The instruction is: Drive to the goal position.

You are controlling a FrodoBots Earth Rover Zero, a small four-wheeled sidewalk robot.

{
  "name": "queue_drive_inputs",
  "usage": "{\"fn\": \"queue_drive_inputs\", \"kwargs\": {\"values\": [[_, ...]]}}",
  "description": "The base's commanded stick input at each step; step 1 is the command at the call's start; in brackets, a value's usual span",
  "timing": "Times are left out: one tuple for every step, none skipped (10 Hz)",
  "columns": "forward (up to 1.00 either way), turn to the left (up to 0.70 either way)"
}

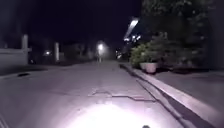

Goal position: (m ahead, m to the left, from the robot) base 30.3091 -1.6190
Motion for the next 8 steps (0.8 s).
{"fn": "queue_drive_inputs", "kwargs": {"values": [[0.70,0.01],[0.70,0.01],[0.70,0.01],[0.70,0.01],[0.70,0.01],[0.70,0.01],[0.70,0.01],[0.70,0.01]]}}
